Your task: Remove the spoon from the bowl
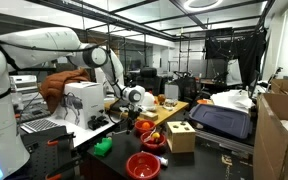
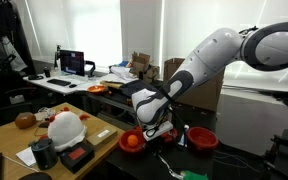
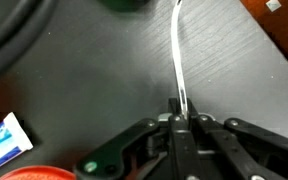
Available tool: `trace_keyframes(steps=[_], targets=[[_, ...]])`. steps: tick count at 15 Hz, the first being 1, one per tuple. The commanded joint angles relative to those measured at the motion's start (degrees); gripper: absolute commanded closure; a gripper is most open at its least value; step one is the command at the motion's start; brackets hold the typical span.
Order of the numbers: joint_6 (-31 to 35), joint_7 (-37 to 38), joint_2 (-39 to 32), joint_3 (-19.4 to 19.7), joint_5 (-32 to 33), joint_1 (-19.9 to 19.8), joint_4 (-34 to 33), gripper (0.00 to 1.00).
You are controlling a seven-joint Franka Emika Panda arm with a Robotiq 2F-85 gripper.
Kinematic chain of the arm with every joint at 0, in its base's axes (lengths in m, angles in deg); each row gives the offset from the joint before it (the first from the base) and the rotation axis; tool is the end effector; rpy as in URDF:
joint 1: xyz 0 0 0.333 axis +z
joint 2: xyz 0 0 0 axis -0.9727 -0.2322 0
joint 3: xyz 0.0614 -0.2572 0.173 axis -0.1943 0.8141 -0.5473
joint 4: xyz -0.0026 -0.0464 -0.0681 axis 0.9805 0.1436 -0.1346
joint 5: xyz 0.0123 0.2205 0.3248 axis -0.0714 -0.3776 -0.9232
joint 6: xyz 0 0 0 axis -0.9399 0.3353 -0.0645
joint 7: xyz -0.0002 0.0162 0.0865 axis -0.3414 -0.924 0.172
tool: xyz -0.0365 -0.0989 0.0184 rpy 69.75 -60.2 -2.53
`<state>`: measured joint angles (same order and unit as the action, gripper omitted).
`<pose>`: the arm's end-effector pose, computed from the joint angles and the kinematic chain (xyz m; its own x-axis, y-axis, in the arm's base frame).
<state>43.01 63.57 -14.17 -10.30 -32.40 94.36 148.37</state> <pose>0.6370 0.2169 -0.0228 0.9069 -0.2656 -0.3270 -0.2268 -0.9620 0.1521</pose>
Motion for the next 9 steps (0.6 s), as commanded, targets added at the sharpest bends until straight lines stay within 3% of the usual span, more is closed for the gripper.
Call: trace_keyframes(steps=[1,9], targets=[[-3.2,-1.1,-2.6,-0.2,-1.0,-0.4,-4.5,0.98],[-3.8,0.7,-4.3,0.1,-3.0,-1.5,-6.9,0.98]])
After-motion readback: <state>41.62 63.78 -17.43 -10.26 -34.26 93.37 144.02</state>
